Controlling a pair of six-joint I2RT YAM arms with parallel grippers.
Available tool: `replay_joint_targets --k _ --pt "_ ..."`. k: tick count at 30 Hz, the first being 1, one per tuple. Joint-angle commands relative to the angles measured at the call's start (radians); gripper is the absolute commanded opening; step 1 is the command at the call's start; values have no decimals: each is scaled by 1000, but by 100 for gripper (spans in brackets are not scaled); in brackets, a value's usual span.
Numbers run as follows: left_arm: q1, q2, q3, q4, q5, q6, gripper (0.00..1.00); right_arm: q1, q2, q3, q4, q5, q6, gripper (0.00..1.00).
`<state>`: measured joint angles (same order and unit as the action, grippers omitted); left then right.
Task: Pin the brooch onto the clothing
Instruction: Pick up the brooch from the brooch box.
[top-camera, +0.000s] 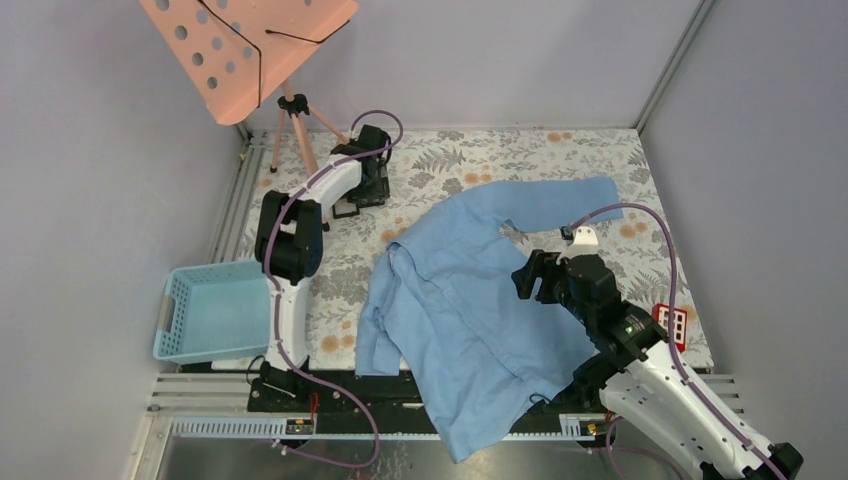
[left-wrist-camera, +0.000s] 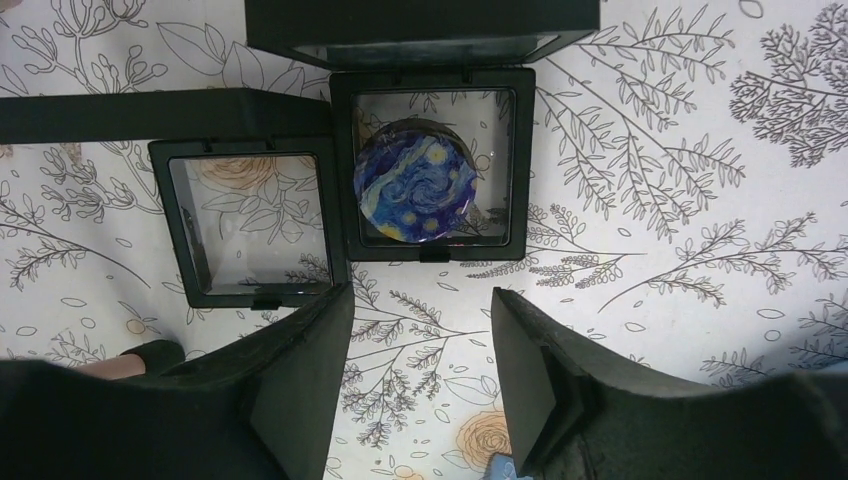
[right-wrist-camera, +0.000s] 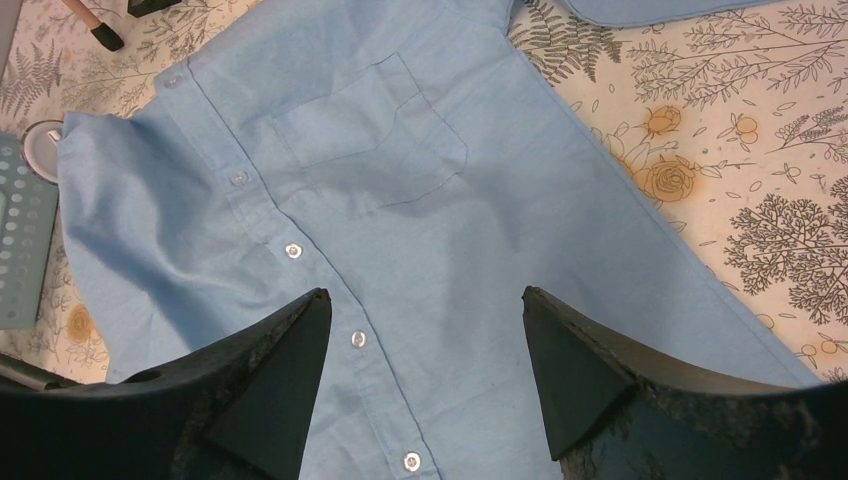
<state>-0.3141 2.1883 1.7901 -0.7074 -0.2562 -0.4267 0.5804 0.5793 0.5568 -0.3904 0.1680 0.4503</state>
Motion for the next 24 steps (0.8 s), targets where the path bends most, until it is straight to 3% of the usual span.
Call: replay_joint_targets --k 1,9,24 --pt "9 -11 62 59 40 7 58 -4 -7 22 -12 23 10 78" --pt "45 91 203 -19 84 -14 57 -4 -10 16 -13 17 19 78" --pt "46 126 221 -35 47 -36 55 -4 -26 10 -31 18 21 78"
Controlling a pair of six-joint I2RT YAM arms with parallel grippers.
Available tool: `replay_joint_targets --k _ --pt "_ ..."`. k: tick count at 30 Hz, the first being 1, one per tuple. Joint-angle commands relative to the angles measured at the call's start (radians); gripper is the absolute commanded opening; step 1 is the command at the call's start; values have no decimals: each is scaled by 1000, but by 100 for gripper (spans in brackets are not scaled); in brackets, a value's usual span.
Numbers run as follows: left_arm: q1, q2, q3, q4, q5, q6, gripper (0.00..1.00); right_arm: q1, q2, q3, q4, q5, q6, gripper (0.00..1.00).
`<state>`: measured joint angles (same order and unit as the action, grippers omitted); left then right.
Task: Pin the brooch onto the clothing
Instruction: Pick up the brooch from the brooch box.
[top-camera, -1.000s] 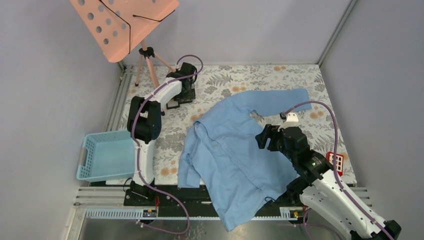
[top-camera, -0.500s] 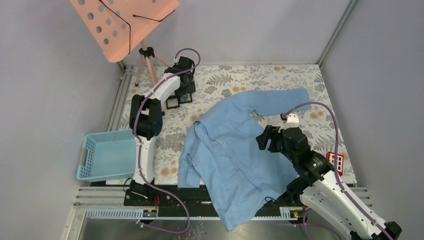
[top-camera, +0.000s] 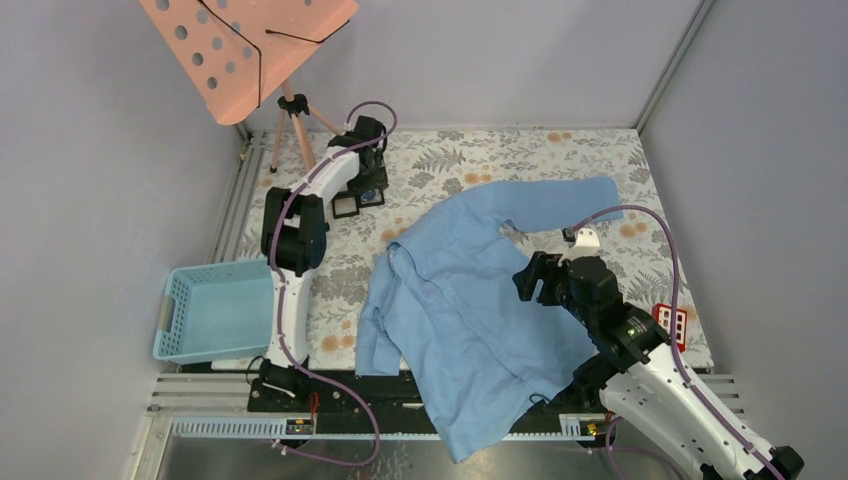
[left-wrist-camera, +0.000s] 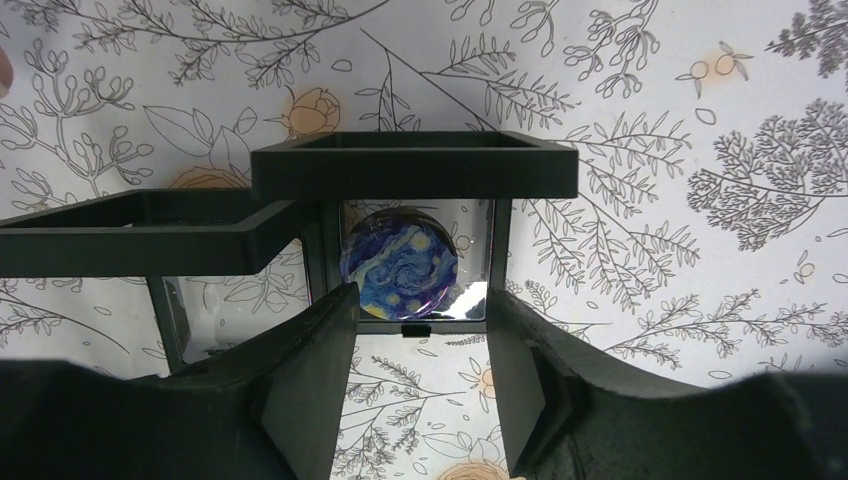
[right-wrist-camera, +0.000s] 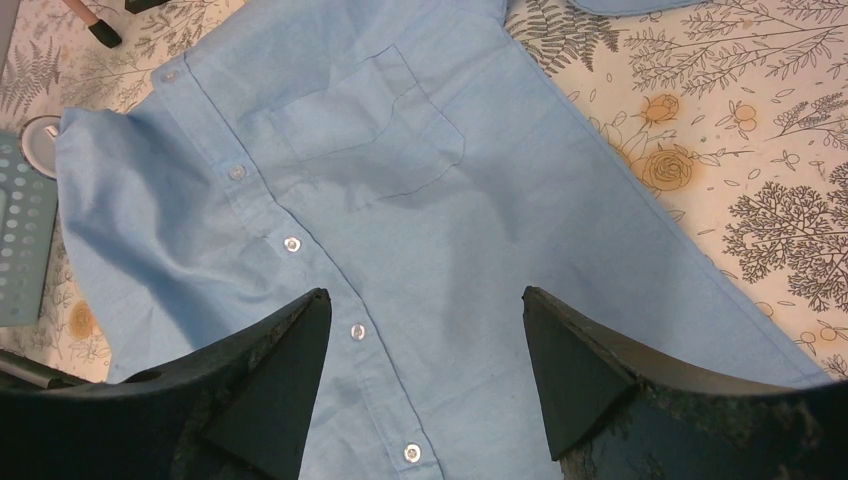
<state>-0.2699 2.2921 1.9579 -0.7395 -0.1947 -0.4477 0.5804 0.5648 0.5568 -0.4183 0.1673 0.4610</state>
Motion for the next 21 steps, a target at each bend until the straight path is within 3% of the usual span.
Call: replay_joint_targets --k 1,21 --pt "2 28 57 -7 -22 -16 55 -4 -13 10 -5 19 10 78" --pt "11 57 91 -35 -45 -17 55 -4 -27 5 -24 24 7 78"
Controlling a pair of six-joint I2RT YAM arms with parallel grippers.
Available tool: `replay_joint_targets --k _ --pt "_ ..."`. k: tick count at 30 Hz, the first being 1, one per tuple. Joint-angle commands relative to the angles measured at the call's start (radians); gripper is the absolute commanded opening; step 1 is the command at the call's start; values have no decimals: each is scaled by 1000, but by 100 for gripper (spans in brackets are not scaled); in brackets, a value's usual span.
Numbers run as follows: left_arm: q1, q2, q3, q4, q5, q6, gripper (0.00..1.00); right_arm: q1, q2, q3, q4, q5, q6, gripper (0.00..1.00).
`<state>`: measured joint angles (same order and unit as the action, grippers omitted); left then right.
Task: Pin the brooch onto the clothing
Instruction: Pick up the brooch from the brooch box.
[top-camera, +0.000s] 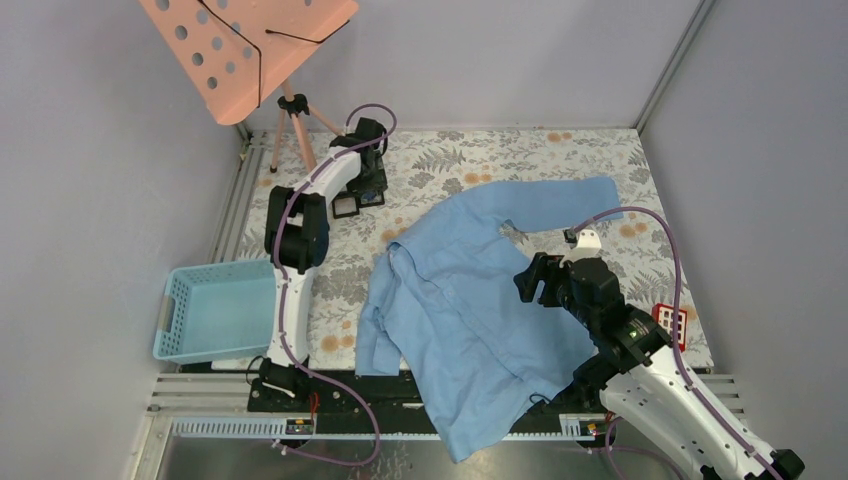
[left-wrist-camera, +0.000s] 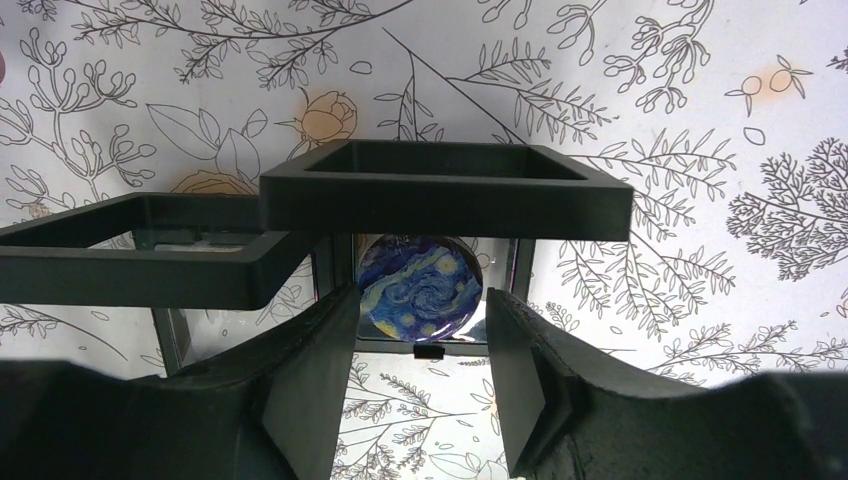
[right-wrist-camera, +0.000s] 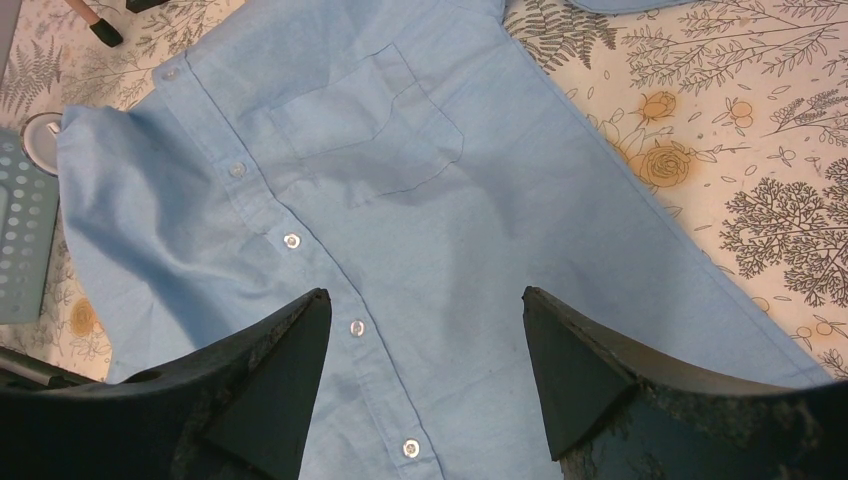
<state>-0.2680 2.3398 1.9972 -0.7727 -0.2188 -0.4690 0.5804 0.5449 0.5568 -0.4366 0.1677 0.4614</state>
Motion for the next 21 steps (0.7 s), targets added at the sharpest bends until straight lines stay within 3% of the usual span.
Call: replay_joint_targets --k 1,11,16,21 --pt "10 11 53 -4 -20 6 55 -4 -5 4 -7 24 6 78" --pt "13 31 55 -10 -9 16 57 -4 -10 7 -10 24 9 78" --pt "13 31 53 -10 -3 18 43 -4 -13 7 -13 26 9 78" --pt "15 6 44 -8 11 14 42 -4 -16 7 -18 27 9 78"
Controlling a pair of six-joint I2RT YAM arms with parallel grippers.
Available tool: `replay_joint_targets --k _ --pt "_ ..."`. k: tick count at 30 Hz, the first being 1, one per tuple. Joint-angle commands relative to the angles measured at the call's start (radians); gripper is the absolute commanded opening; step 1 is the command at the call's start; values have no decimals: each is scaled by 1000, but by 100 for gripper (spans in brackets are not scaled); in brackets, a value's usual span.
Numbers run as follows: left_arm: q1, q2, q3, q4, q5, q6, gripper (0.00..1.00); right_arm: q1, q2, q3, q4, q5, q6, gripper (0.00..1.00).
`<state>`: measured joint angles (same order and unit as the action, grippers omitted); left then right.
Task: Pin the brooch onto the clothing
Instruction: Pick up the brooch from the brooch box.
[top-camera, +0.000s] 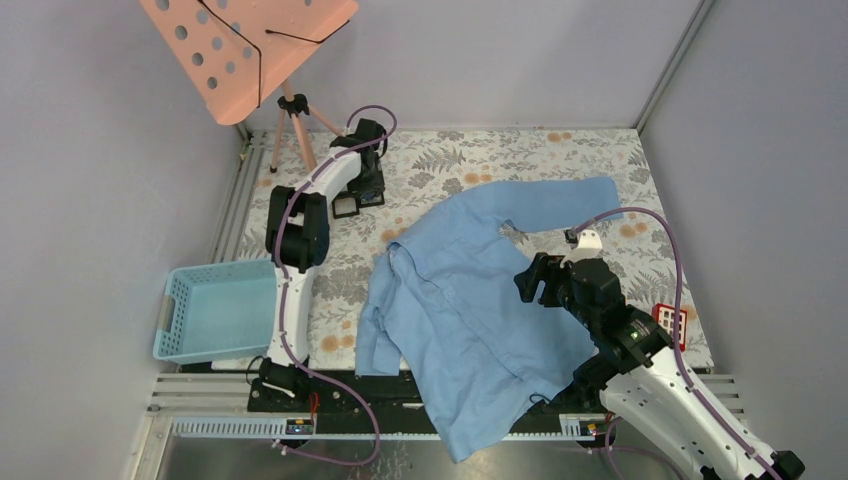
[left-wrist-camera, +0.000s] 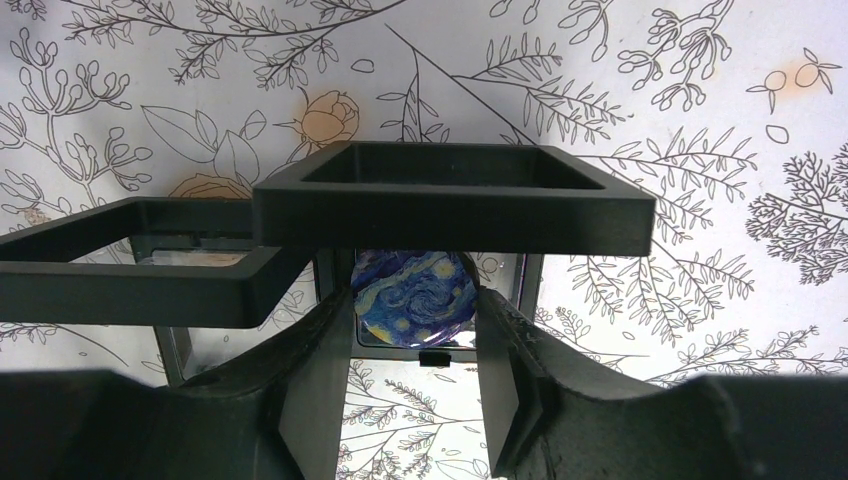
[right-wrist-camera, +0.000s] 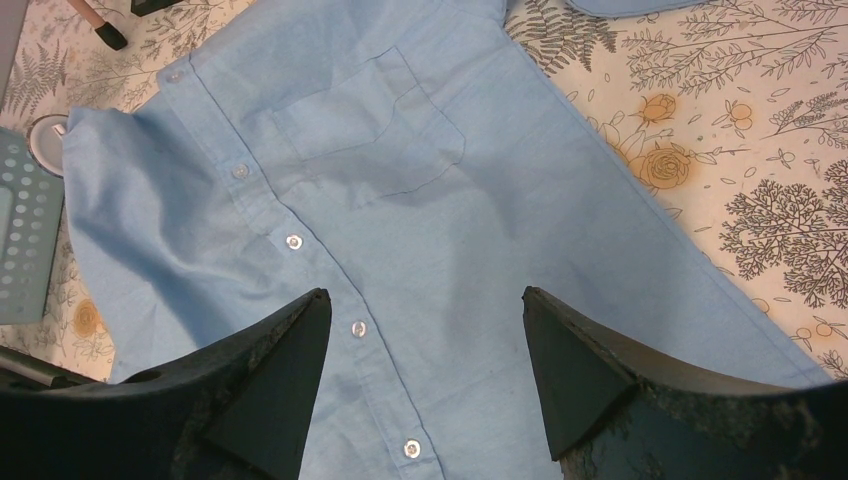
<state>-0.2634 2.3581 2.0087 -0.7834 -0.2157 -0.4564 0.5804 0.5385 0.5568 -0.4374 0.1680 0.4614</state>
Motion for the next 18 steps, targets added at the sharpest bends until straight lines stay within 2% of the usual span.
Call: replay_joint_targets --k 1,9,18 --pt "10 -25 23 3 11 -2 41 -4 -12 7 -18 27 9 78" --pt "5 -170 -94 62 27 -11 41 -4 -14 6 -20 27 14 78" --pt "-17 -260 -218 71 26 -6 40 -4 -29 0 -21 21 19 78"
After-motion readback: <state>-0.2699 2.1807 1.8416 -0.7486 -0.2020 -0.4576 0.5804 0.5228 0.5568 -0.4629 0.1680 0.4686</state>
